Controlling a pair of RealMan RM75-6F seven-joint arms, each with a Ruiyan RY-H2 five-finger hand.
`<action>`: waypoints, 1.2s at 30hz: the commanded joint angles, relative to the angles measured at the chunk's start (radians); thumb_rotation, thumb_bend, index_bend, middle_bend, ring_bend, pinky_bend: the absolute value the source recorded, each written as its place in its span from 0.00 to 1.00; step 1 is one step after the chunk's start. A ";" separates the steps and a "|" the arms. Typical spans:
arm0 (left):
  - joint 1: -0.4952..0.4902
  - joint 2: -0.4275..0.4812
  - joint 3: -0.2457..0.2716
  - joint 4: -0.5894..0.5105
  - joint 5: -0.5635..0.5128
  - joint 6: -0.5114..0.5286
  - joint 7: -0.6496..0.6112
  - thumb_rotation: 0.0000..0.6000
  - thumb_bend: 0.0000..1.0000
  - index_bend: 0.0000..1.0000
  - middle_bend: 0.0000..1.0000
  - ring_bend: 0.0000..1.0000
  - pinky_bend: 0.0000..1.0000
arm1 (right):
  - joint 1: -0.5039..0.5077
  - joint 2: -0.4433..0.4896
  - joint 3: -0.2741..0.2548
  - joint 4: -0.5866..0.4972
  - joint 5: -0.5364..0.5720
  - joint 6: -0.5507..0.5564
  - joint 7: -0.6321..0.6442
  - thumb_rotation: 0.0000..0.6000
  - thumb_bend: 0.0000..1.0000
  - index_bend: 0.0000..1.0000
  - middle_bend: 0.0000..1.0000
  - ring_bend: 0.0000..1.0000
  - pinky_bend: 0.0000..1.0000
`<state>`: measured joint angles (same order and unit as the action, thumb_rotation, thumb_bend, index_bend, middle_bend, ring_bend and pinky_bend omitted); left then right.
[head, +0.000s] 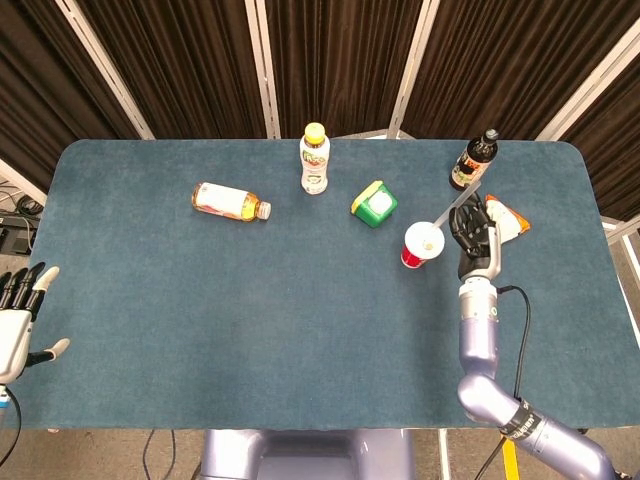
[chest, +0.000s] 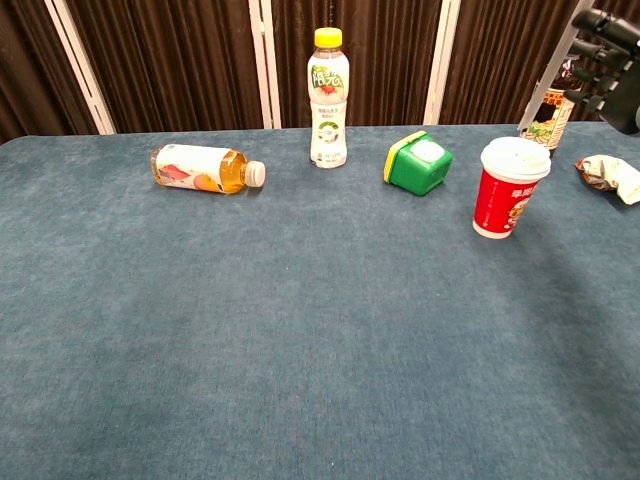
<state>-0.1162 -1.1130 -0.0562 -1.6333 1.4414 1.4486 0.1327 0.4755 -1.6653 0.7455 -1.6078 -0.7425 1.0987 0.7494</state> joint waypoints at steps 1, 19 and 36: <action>0.000 0.000 0.000 -0.001 0.000 0.000 0.001 1.00 0.05 0.00 0.00 0.00 0.00 | -0.003 -0.003 -0.003 0.008 -0.001 -0.005 0.005 1.00 0.43 0.59 0.11 0.00 0.00; 0.000 0.000 0.000 0.001 0.000 0.000 0.000 1.00 0.05 0.00 0.00 0.00 0.00 | -0.004 -0.031 -0.021 0.058 -0.002 -0.035 0.013 1.00 0.43 0.59 0.11 0.00 0.00; -0.001 0.001 0.001 0.000 -0.001 -0.001 0.001 1.00 0.05 0.00 0.00 0.00 0.00 | 0.002 -0.033 -0.010 0.093 0.006 -0.065 0.014 1.00 0.43 0.59 0.11 0.00 0.00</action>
<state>-0.1169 -1.1122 -0.0555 -1.6334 1.4402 1.4474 0.1340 0.4775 -1.6980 0.7349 -1.5146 -0.7370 1.0335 0.7631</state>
